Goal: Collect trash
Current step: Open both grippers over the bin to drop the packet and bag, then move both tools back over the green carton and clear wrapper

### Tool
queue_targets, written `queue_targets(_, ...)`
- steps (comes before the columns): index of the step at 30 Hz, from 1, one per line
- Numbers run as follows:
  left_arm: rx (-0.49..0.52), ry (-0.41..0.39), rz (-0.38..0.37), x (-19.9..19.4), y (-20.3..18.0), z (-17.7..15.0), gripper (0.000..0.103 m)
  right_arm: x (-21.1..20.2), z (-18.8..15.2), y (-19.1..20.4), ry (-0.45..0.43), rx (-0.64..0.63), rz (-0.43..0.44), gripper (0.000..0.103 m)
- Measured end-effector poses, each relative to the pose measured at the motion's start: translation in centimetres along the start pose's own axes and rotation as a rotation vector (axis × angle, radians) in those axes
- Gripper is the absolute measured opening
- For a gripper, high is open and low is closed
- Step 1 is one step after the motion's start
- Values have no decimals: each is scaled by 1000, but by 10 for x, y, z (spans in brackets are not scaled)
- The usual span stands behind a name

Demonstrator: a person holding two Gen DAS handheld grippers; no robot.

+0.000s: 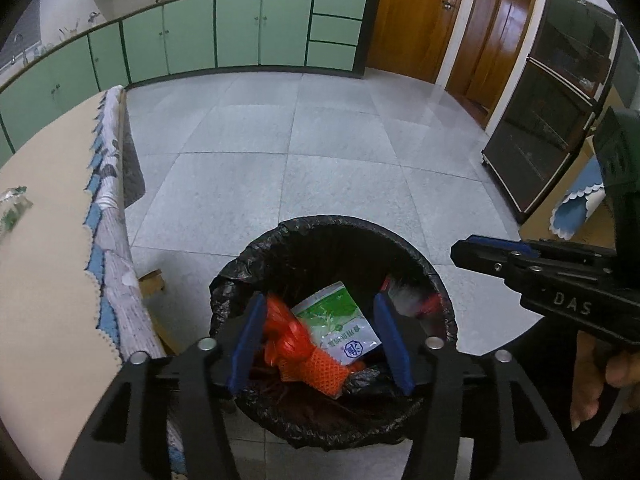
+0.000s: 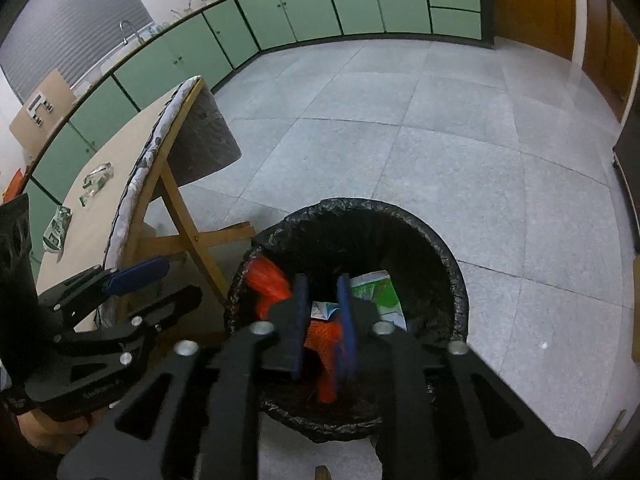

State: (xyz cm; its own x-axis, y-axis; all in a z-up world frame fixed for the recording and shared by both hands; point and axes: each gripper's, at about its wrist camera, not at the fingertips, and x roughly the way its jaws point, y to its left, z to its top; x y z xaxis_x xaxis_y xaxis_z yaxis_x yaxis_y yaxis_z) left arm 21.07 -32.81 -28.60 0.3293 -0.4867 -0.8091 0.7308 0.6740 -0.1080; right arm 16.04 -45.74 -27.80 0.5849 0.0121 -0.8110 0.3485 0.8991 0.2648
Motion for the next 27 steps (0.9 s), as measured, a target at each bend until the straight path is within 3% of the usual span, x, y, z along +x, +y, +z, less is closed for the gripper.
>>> queue_targets(8, 2, -16, 23, -7, 3, -4, 58, -5, 1, 3, -13, -8, -3, 35)
queue_targets(15, -77, -92, 85, -49, 37, -11, 67, -22, 10, 30, -65, -66, 16, 38)
queue_targets(21, -209, -180, 233, -103, 97, -37, 72, -30, 23, 83, -98, -152, 100, 41)
queue_targets(27, -397, -264, 436, -157, 174, -75, 73, -24, 26, 153, -95, -272, 195, 41)
